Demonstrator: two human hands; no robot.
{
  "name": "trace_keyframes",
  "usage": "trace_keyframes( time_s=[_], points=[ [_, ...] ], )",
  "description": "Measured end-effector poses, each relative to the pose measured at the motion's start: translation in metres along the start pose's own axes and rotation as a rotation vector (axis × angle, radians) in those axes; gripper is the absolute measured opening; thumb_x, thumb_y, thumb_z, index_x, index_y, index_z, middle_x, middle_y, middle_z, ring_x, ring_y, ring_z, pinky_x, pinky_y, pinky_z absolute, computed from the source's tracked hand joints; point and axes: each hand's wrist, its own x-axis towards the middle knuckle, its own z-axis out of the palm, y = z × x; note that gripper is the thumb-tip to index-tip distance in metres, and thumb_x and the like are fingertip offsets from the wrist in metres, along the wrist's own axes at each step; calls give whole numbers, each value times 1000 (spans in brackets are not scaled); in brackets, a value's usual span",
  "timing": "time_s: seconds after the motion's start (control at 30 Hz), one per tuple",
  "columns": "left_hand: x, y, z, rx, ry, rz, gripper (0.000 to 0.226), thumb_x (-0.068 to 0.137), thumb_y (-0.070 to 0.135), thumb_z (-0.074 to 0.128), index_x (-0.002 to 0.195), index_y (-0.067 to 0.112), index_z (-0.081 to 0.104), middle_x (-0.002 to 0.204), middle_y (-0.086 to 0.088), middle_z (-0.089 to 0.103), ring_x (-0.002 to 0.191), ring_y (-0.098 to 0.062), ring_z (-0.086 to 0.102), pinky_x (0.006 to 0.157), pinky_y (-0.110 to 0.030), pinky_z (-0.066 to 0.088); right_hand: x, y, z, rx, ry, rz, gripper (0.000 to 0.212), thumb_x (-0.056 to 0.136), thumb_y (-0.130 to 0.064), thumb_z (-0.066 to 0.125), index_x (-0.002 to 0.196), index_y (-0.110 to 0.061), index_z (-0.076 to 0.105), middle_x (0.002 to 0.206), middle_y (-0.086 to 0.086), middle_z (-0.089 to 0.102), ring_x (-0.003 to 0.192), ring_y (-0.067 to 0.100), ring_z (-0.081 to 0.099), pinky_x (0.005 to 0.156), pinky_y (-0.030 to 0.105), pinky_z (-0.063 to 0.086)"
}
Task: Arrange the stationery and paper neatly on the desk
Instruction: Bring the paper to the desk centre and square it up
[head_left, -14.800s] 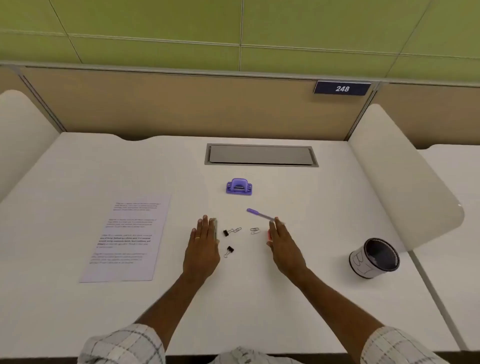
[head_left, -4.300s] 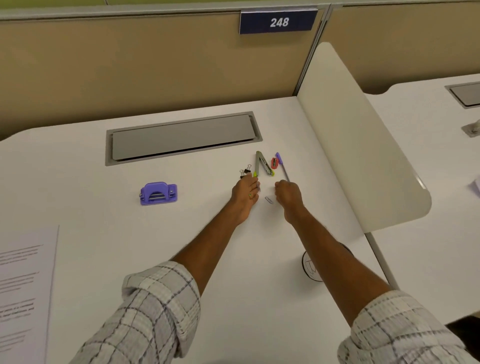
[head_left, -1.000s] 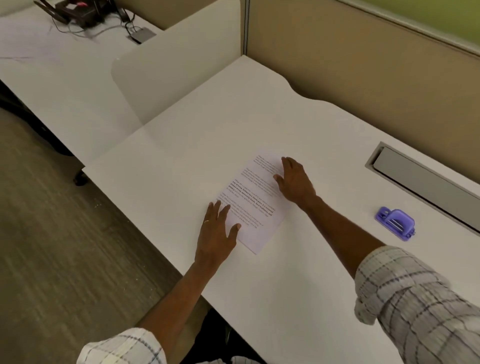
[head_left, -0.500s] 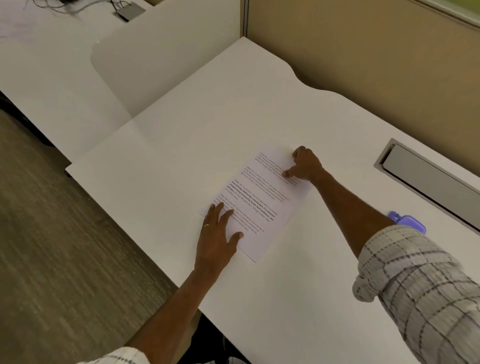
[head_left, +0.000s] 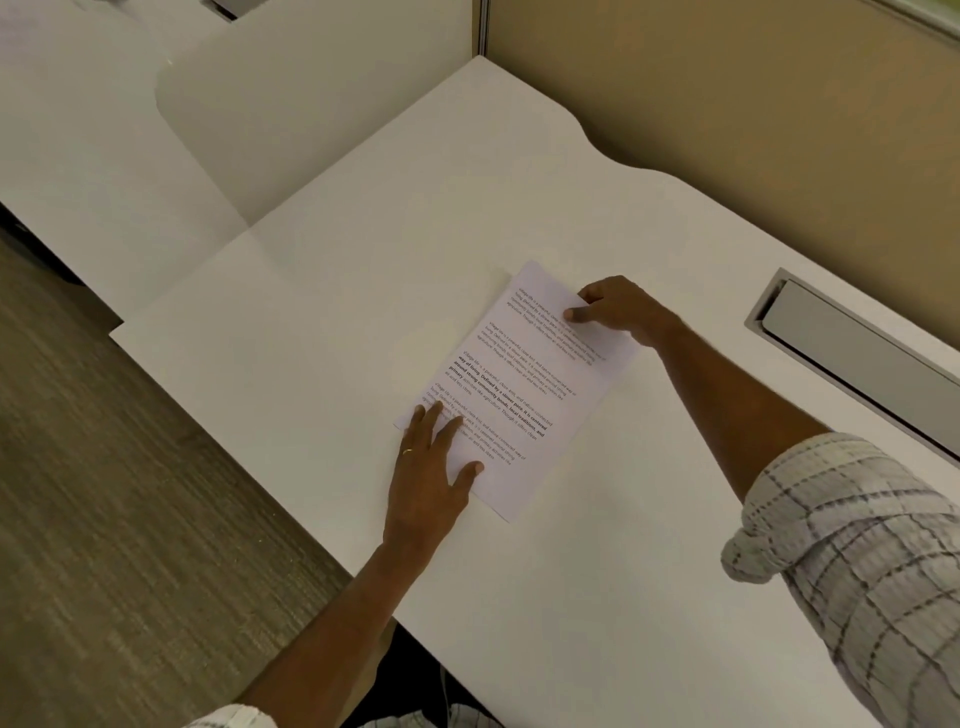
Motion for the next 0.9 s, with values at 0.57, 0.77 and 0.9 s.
trace_keyframes(
  time_s=[0.57, 0.77, 0.9],
  points=[
    [-6, 19, -42, -829, 200, -464, 64, 100, 35, 59, 157, 21, 32, 155, 0, 44, 137, -10, 46, 109, -28, 41, -36, 31, -15, 477, -121, 27, 83, 40, -51, 96, 109, -12, 72, 113, 14, 74, 97, 29, 73, 84, 45, 60],
    [0, 28, -43, -927, 26, -378, 22, 102, 43, 54, 122, 37, 62, 121, 7, 73, 113, -14, 69, 97, -42, 58, -55, 42, -17, 562, -153, 40, 98, 37, -47, 99, 119, -5, 66, 118, 17, 71, 106, 36, 69, 91, 51, 56],
    [-2, 33, -38, -878, 44, -398, 21, 104, 25, 55, 121, 34, 63, 124, 3, 71, 115, -19, 68, 100, -50, 56, -77, 50, -16, 560, -119, 49, 95, 36, -50, 98, 115, -7, 69, 115, 15, 73, 103, 34, 71, 88, 48, 57]
  ],
)
